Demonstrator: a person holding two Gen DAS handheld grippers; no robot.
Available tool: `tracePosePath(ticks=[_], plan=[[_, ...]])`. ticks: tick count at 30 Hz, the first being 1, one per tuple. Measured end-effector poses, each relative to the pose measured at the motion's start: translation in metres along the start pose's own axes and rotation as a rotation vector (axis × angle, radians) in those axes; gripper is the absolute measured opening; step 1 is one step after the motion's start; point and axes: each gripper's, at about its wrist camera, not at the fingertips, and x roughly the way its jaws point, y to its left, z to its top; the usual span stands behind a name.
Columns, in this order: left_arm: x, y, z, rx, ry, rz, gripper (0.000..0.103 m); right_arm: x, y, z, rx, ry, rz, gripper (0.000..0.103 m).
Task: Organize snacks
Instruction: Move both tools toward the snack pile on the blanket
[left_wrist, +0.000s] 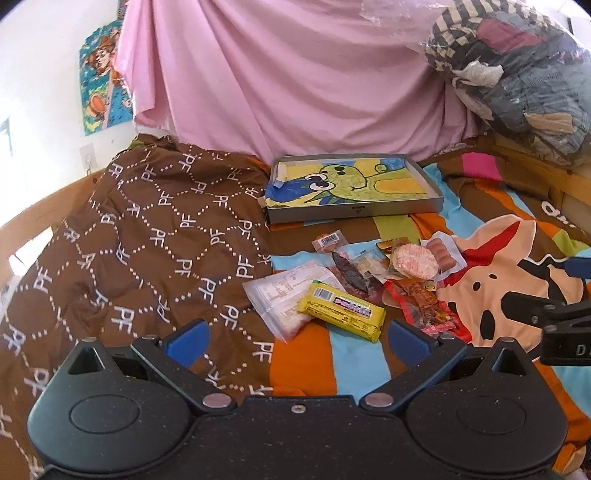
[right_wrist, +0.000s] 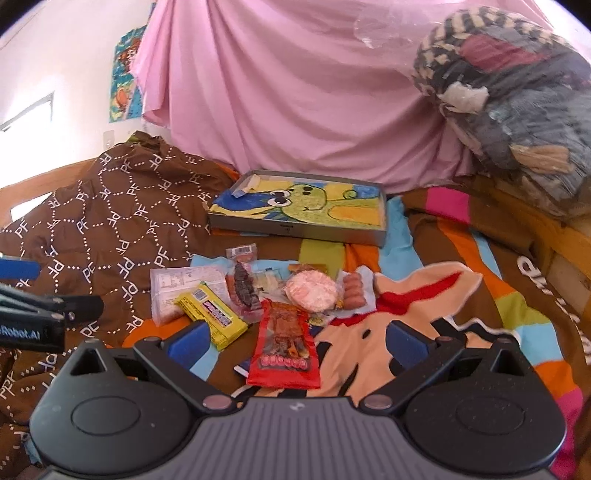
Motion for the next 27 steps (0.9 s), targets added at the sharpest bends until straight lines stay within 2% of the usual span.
tracePosePath(ticks=[9, 17, 22, 27], plan=[[0.019, 0.004, 0.028, 0.072, 0.074, -0.014, 0.102, 0.038, 0.008, 0.004, 0.011, 0.040, 0.061, 0.103], [0.048, -0.004, 0.057, 0.176, 0.134, 0.027, 0.102, 0.085, 0.008, -0.002, -0.005, 0.065, 0.143, 0.103], [0.072, -0.016, 0.073, 0.164, 0.156, 0.030, 0.102, 0.122, -0.001, 0.002, -0.030, 0.074, 0.155, 0.103], [0.098, -0.028, 0.077, 0.174, 0.181, 0.027, 0.102, 0.144, -0.006, 0.021, -0.104, 0.050, 0.175, 0.103]])
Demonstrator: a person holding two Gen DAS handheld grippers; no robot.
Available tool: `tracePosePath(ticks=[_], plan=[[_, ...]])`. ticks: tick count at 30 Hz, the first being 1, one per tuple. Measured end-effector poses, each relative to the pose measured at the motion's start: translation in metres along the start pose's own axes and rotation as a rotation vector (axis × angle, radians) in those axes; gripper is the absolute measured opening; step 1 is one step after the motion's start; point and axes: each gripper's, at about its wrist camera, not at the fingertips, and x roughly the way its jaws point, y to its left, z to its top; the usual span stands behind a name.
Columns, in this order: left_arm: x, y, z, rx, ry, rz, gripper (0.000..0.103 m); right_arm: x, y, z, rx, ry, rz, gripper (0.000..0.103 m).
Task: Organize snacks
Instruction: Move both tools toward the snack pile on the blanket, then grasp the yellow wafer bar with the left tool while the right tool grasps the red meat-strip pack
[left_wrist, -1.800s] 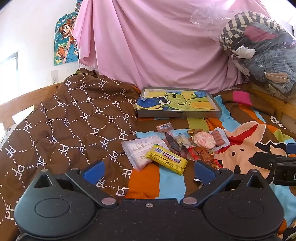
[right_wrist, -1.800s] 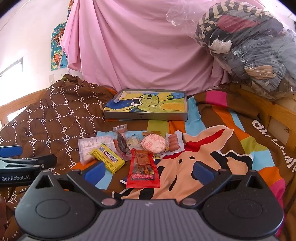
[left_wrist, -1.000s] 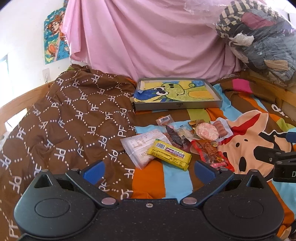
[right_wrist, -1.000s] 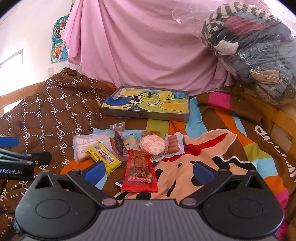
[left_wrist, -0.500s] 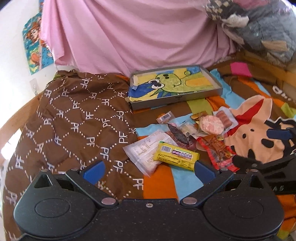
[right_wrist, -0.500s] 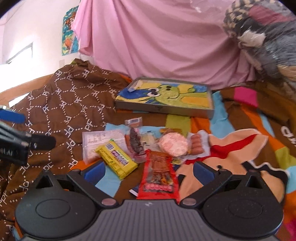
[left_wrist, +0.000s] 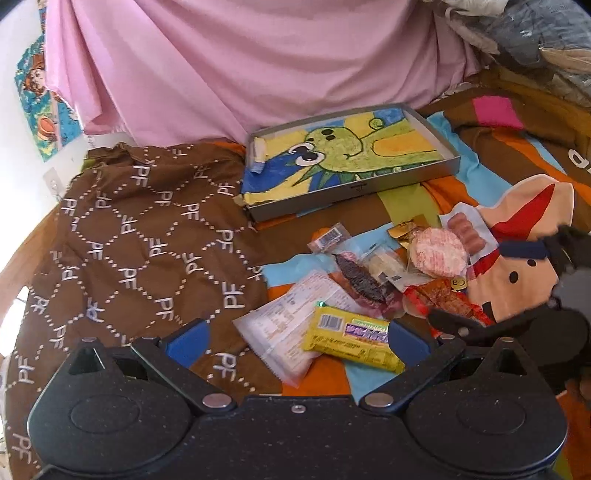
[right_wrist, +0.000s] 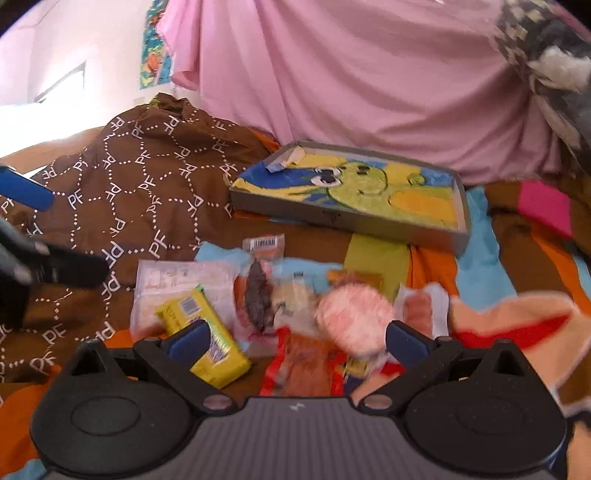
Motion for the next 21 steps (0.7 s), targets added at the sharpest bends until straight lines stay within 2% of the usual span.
tracePosePath(ticks=[6, 14, 21], plan=[[0.024, 0.004, 0.009, -0.021, 0.014, -0.038, 0.102, -0.002, -0.005, 0.009, -0.020, 0.023, -0.005, 0.103], [0.055, 0.013, 0.003, -0.045, -0.015, -0.092, 0.102, -0.008, -0.002, 0.004, 0.003, 0.045, -0.001, 0.103], [0.074, 0.015, -0.022, 0.033, -0.049, -0.160, 0.102, 0.003, 0.000, -0.007, -0.073, 0.159, 0.065, 0.103]])
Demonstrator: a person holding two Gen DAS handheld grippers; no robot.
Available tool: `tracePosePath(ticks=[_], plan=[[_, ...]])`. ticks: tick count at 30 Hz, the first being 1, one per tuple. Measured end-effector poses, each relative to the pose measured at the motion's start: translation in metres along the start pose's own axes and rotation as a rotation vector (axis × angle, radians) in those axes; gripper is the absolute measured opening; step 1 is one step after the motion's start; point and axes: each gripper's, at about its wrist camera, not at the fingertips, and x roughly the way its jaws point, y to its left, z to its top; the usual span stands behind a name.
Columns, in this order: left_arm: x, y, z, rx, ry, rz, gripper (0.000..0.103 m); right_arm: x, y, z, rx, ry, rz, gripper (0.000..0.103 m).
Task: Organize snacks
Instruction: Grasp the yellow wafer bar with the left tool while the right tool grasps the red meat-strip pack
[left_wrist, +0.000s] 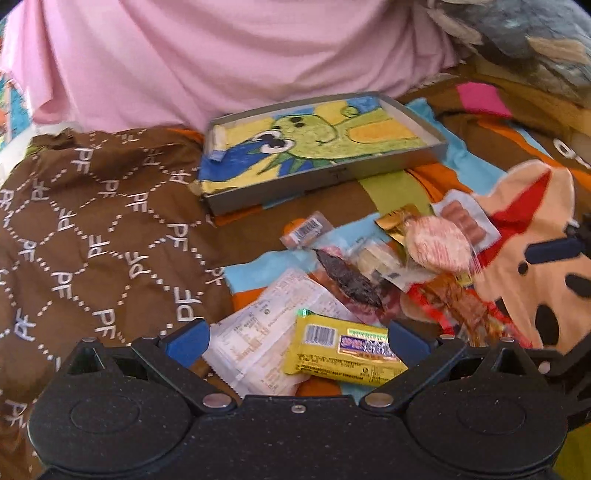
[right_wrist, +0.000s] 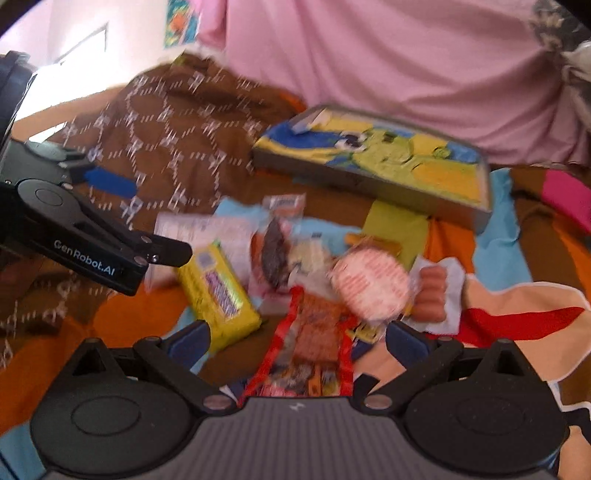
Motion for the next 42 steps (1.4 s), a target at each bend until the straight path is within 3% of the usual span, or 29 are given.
tracePosePath(ticks=[3, 11, 16, 20, 26, 32, 37, 42], plan=[[0.005, -0.003, -0.009, 0.056, -0.024, -0.043, 0.102, 0.010, 0.002, -0.001, -0.022, 0.048, 0.010, 0.103], [0.026, -0.008, -0.019, 0.321, -0.103, -0.159, 0.102, 0.026, -0.009, 0.004, -0.078, 0.148, 0.021, 0.103], [0.045, -0.006, -0.017, 0.379, -0.067, -0.205, 0.102, 0.028, -0.014, 0.022, -0.154, 0.228, 0.031, 0.103], [0.047, -0.007, -0.016, 0.515, -0.030, -0.246, 0.102, 0.025, -0.020, 0.029, -0.115, 0.282, 0.052, 0.103], [0.055, -0.017, -0.023, 0.711, -0.036, -0.256, 0.102, 0.047, -0.022, 0.016, -0.010, 0.203, 0.057, 0.101], [0.068, -0.026, -0.032, 0.815, -0.037, -0.261, 0.102, 0.064, -0.025, 0.009, 0.062, 0.249, 0.027, 0.098], [0.074, -0.027, -0.031, 0.910, -0.048, -0.291, 0.102, 0.068, -0.021, 0.006, 0.077, 0.232, 0.037, 0.096], [0.082, -0.031, -0.020, 0.987, -0.009, -0.360, 0.102, 0.070, -0.016, 0.006, 0.086, 0.252, 0.010, 0.082]])
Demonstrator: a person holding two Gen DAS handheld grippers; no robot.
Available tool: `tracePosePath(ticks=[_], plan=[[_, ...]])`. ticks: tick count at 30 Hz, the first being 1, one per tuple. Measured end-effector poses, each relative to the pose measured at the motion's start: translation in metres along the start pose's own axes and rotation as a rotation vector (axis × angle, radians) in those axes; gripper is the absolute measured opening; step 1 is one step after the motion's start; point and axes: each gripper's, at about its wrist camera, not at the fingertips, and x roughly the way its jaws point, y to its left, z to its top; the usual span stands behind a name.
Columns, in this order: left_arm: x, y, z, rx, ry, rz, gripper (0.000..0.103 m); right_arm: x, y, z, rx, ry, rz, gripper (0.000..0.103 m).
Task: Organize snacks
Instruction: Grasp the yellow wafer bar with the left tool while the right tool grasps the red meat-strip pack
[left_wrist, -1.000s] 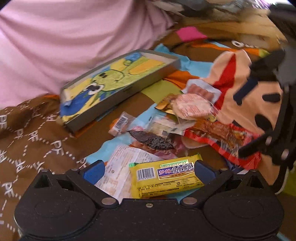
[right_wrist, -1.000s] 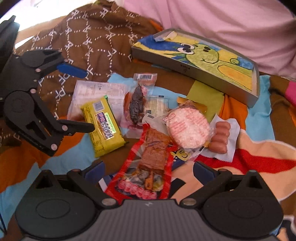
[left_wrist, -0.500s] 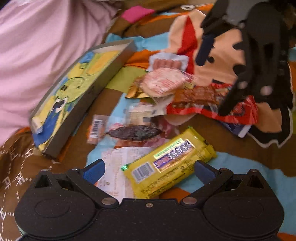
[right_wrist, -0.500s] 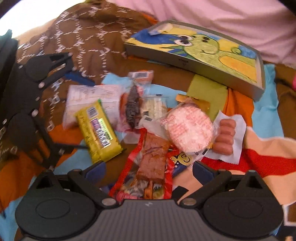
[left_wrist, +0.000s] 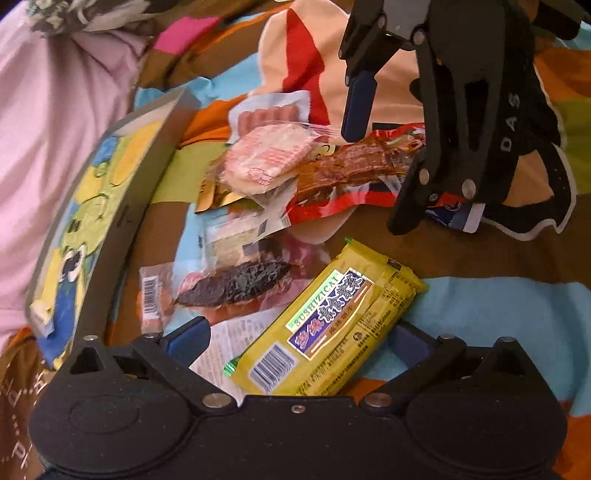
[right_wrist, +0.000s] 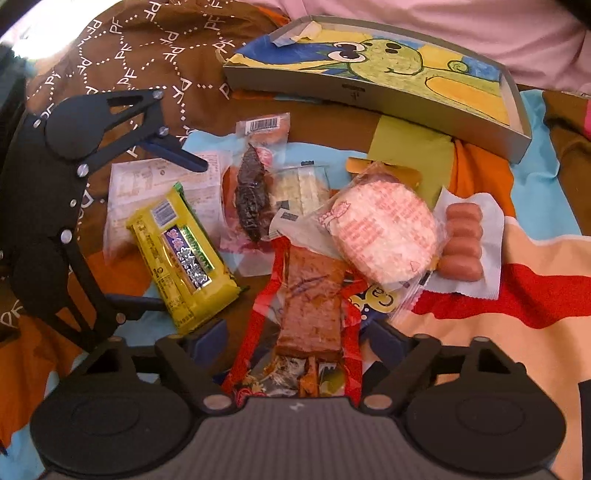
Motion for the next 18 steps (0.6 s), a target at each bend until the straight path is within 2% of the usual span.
tracePosePath(ticks=[5, 7, 12, 18], plan=[[0.005, 0.010, 0.001, -0.116, 0.031, -0.043, 0.098, -0.006, -0.003, -0.003, 0.015, -0.001, 0.007, 0.073], [0.003, 0.011, -0.001, -0.158, 0.037, -0.051, 0.094, -0.012, -0.004, -0.006, -0.004, -0.013, 0.015, 0.073], [-0.007, 0.005, 0.002, -0.164, 0.059, -0.078, 0.075, -0.023, -0.010, -0.013, -0.051, -0.011, 0.043, 0.072], [-0.015, 0.007, 0.005, -0.266, 0.122, -0.148, 0.070, -0.030, -0.014, -0.017, -0.078, -0.006, 0.079, 0.074]])
